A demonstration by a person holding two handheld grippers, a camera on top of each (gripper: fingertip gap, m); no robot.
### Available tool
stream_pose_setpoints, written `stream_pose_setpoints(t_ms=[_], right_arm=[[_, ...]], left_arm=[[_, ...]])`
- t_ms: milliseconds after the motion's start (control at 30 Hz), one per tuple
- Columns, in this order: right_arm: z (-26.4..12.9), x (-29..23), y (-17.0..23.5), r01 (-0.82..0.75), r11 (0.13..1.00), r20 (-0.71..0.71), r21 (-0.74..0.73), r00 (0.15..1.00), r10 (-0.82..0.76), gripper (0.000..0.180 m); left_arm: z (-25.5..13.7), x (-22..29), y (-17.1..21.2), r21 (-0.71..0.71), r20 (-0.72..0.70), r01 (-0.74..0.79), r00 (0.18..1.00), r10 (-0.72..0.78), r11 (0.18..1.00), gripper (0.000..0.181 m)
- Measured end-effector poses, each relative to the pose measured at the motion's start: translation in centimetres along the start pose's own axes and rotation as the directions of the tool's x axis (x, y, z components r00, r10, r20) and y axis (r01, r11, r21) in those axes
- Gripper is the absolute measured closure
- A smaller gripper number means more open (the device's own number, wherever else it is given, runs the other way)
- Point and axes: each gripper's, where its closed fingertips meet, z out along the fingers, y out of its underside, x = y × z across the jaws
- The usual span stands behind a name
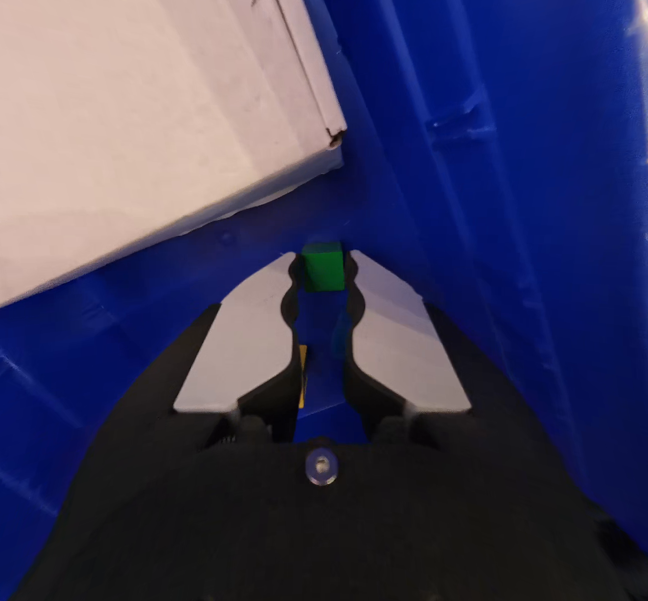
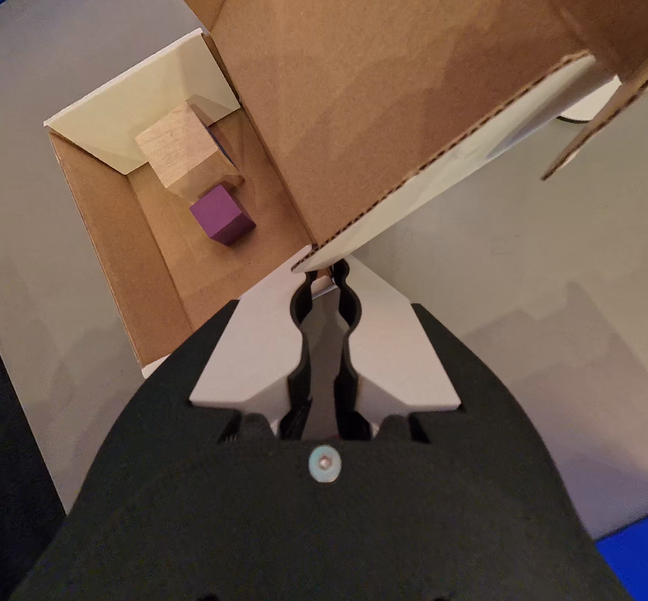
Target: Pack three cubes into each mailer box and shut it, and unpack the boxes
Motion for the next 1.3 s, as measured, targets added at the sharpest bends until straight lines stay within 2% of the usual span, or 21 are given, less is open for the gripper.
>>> stream_pose_setpoints(t_ms=[133, 200, 267, 367, 467, 633, 700, 800, 933, 1067, 1233, 1300], right_arm=[[0.0, 0.0, 0.0, -0.002, 1.000, 0.002, 0.000, 1.000, 0.002, 0.173], [0.0, 0.0, 0.0, -0.002, 1.000, 0.002, 0.000, 1.000, 0.002, 0.173], [0.0, 0.0, 0.0, -0.002, 1.000, 0.002, 0.000, 1.000, 0.002, 0.173], [0.0, 0.0, 0.0, -0.001, 1.000, 0.003, -0.001, 1.000, 0.001, 0.173], [0.0, 0.0, -0.1, 0.004, 1.000, 0.001, -0.002, 1.000, -0.004, 0.173], [0.0, 0.0, -0.1, 0.009, 1.000, -0.001, 0.000, 1.000, -0.009, 0.173], [0.0, 0.0, 0.0, 0.012, 1.000, -0.001, 0.001, 1.000, -0.012, 0.173], [0.0, 0.0, 0.0, 0.015, 1.000, 0.003, 0.004, 1.000, -0.015, 0.174], [0.0, 0.1, 0.0, 0.009, 1.000, 0.017, 0.012, 1.000, -0.009, 0.173], [0.1, 0.0, -0.1, 0.013, 1.000, 0.021, 0.013, 1.000, -0.014, 0.173], [0.1, -0.1, -0.1, 0.016, 1.000, 0.020, 0.012, 1.000, -0.016, 0.173], [0.1, 0.0, -0.1, 0.016, 1.000, 0.018, 0.011, 1.000, -0.016, 0.173]], left_arm=[[-1.5, -0.9, -0.2, 0.037, 0.047, -0.013, 0.999, 0.011, 0.999, 0.158], [-4.0, -1.2, -0.9, 0.091, 0.086, -0.029, 0.996, 0.021, 0.995, 0.158], [-7.6, -0.2, -3.0, 0.184, 0.126, -0.107, 0.988, 0.085, 0.977, 0.158], [-12.7, 3.9, -7.7, 0.295, 0.186, -0.275, 0.956, 0.227, 0.915, 0.158], [-14.5, 11.7, -13.0, 0.365, 0.159, -0.450, 0.893, 0.422, 0.815, 0.159], [-10.8, 25.3, -19.8, 0.389, 0.055, -0.668, 0.704, 0.708, 0.635, 0.159], [-8.0, 28.4, -21.7, 0.363, 0.046, -0.736, 0.627, 0.778, 0.572, 0.159], [-4.7, 31.5, -23.3, 0.361, -0.019, -0.765, 0.565, 0.825, 0.533, 0.159], [-1.0, 32.6, -23.5, 0.316, -0.055, -0.826, 0.476, 0.878, 0.467, 0.159], [1.1, 32.6, -23.4, 0.264, -0.053, -0.864, 0.431, 0.901, 0.429, 0.159], [3.1, 32.2, -22.6, 0.182, -0.091, -0.892, 0.403, 0.910, 0.413, 0.158], [3.2, 32.6, -22.5, 0.209, -0.114, -0.875, 0.421, 0.900, 0.436, 0.148]])
